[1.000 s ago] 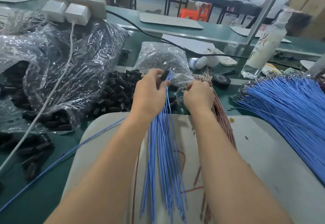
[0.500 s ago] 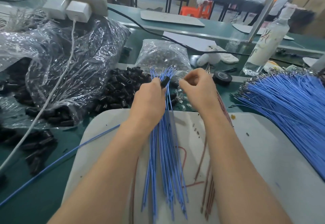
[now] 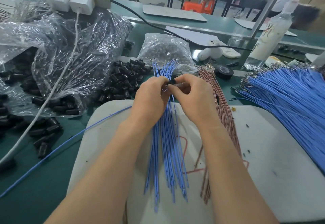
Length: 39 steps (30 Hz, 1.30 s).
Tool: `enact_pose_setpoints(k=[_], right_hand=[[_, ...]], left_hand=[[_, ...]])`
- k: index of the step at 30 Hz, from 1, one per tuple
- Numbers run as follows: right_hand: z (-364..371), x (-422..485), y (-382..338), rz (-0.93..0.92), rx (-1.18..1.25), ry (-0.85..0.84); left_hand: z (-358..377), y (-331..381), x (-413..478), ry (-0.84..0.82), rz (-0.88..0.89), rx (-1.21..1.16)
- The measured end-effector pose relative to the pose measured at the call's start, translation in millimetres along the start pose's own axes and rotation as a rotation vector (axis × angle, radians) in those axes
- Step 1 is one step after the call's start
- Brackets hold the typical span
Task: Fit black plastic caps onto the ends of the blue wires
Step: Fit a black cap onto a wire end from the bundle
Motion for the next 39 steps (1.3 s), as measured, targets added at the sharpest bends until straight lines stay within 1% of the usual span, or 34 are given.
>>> enact_pose_setpoints(k=[5,12,16,20,24,33,39], right_hand=[[0.7,-1.3,-3.8,-0.051,-0.029,-0.049],[-0.9,-1.8,-3.9,-0.04,-0.032,-0.117],[-4.2,-1.6,-5.1,-0.006,0.014,-0.161],[-14.9,0.9,-4.4,0.0,0.072,-0.102],[-14.2,0.6,-7.2,0.01,0.149,-0.092],[-9.2,-0.3,-6.7,-0.024,0.056,-0.054],[-8.2,-0.7,-8.8,-0.066,-0.007,-0.043]], left_hand=[[-0.2,-4.3,-0.1,0.077,-0.041,-0.055],[-0.4,-8.2,2.0,0.076,-0.047,-0.053],[0.1,-11.6,3.6,0.087,-0.047,-0.062],[1.5,-15.3,6.1,0.084,-0.065,-0.086],[2.5,-15.2,7.3,0.086,-0.11,-0.088],[-3.2,-7.7,1.5,0.101,-0.055,0.025],[-4.5,-4.6,-0.1,0.094,-0.051,0.087]])
Point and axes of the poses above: each hand's wrist, its own x-axis towards the middle knuckle, its own z-axis out of the palm, y = z × x, the point moved 2 cm from there along x, towards the middle knuckle, and after that the axes turned 10 degrees about -z, right-handed, at the moved point
